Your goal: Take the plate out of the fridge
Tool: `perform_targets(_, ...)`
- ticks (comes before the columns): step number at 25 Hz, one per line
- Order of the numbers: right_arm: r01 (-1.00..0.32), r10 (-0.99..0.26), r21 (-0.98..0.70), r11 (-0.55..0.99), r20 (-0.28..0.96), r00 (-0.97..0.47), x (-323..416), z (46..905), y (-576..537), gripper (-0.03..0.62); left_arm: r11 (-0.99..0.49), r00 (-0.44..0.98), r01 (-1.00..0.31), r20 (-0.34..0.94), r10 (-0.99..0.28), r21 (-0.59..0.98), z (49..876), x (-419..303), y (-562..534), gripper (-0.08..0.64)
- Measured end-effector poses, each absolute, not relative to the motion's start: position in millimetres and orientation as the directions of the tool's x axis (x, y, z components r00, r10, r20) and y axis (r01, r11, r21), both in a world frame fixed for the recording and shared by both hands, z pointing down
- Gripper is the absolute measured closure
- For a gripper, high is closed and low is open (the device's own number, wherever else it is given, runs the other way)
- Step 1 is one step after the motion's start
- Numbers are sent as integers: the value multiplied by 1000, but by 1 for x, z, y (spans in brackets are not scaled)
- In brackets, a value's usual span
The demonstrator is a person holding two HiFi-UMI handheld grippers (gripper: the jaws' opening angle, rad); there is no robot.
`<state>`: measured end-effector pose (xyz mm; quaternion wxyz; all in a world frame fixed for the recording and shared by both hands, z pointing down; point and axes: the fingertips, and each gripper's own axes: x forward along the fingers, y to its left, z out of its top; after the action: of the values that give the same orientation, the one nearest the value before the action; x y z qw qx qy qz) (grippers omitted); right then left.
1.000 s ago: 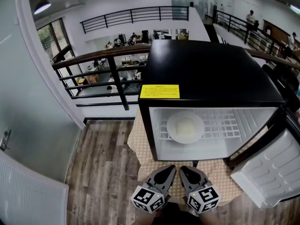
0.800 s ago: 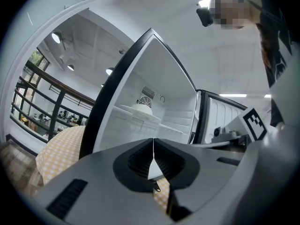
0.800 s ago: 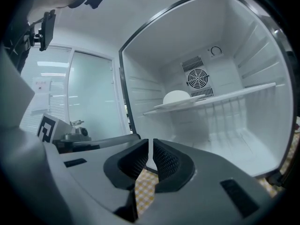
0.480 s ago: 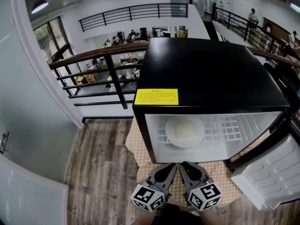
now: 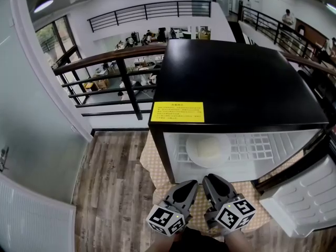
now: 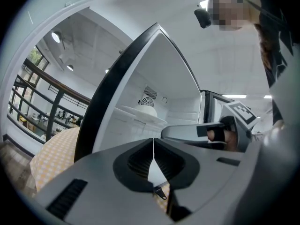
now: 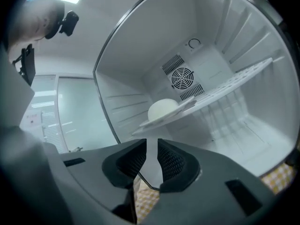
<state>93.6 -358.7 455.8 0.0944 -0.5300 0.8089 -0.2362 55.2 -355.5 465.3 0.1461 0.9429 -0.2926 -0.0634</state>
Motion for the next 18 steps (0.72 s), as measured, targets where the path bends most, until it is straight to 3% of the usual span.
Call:
perform_targets(11,-570,-900,-757,320,-55,-432,100,421,-380,452,-775,810,-552,-23,-586,309,468,46,-359,549)
perform_targets(18,-414,-906,-867,279,-95,-412,111,413,-391,446,-775,807,-561,-19,-591,291,467,44,-360,549)
